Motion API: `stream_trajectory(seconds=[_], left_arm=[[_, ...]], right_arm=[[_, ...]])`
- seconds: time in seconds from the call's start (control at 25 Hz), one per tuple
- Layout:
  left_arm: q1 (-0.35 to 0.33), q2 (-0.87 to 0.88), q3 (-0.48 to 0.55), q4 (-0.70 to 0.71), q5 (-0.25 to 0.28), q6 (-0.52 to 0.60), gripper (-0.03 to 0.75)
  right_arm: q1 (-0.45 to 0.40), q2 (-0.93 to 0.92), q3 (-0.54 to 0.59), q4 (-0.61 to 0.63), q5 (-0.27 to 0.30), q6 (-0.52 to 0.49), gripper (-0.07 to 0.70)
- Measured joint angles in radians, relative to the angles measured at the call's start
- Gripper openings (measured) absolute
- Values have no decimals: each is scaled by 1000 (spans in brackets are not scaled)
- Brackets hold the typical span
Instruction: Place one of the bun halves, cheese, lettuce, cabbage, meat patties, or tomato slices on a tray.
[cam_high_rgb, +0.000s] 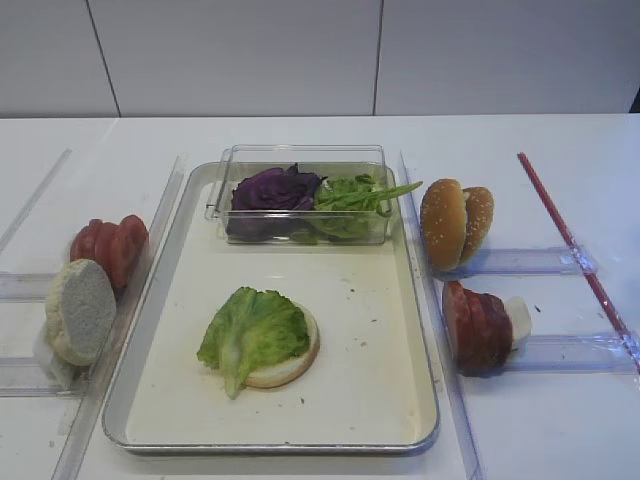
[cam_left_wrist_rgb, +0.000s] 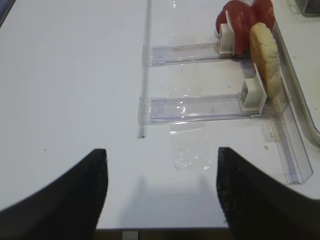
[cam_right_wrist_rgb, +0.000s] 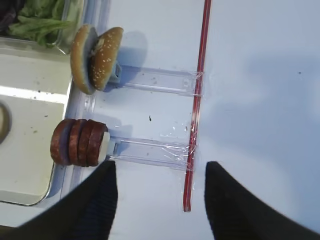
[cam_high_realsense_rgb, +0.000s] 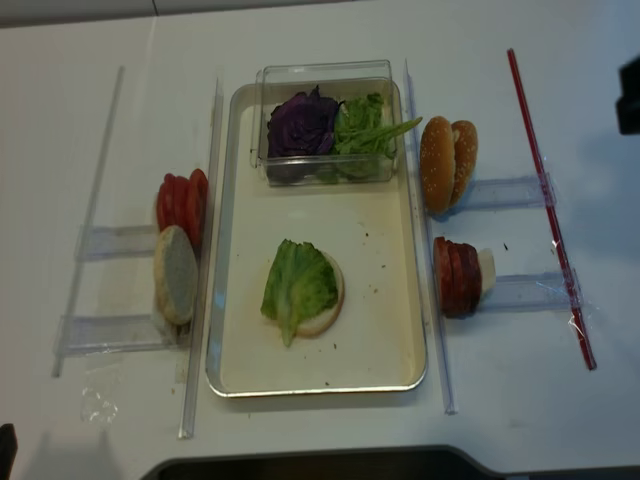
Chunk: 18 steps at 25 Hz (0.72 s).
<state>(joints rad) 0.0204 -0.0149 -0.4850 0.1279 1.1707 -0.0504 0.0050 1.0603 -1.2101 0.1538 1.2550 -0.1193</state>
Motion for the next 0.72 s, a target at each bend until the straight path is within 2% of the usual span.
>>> stream_trajectory(seconds=[0.44,0.72], left_arm=[[0,0,0,0,0,0,469],[0,0,0,0,0,0,469]], right_arm=[[0,-385,168,1,10,-2,436],[0,-573,322,1,15,-2,436]])
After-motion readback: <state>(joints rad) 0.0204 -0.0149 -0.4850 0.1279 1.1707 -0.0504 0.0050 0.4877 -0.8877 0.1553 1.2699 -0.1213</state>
